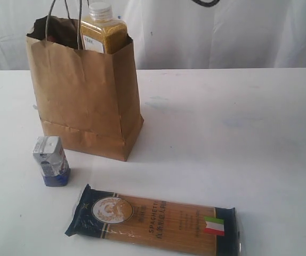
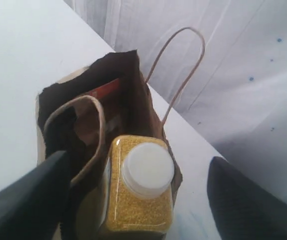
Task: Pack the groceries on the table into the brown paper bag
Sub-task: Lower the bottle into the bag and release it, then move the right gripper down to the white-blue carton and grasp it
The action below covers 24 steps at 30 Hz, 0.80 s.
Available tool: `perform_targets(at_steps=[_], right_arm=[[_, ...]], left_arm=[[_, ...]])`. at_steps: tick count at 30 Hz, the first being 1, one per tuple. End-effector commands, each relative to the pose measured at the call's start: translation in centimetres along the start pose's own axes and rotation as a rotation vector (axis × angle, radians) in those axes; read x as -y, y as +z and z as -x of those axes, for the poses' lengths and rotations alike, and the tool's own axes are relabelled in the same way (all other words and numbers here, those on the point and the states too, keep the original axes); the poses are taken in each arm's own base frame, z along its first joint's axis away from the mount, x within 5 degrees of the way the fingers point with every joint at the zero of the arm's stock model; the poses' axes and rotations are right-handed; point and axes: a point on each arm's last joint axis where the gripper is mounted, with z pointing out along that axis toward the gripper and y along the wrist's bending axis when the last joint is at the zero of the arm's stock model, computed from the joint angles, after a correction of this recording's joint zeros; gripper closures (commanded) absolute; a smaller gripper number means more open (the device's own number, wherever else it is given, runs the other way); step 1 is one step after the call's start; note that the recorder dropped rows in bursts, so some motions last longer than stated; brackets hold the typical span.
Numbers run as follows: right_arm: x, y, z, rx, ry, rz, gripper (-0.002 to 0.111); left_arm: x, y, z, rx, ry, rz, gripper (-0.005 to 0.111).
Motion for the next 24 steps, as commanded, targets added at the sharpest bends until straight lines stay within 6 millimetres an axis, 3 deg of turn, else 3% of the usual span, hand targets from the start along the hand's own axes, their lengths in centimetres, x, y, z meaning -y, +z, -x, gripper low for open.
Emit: perform_targets(at_steps=[1, 6, 15, 20, 24], right_arm=[[0.2, -1.8, 0.8, 0.032, -0.017, -0.014, 0.038], [0.4, -4.1, 1.4, 0.053, -0.022, -0.026, 0.044], [0.8, -11.3, 1.5, 0.034, -0.027, -0.052, 0.047], [0.7, -15.4, 0.2, 0.038, 0.003, -0.076, 0.047], [0.3, -17.4, -1.8, 0.025, 0.023, -0.072, 0.047]], left_arm=[[0.0, 0.0, 0.0, 0.005, -0.001, 0.004, 0.107], [0.0, 0.0, 0.0, 0.005, -0.001, 0.004, 0.107], [0.0, 0.0, 0.0, 0.005, -0.001, 0.004, 0.107], [0.0, 0.0, 0.0, 0.005, -0.001, 0.004, 0.107], [0.0, 0.0, 0.0, 0.005, -0.001, 0.004, 0.107]])
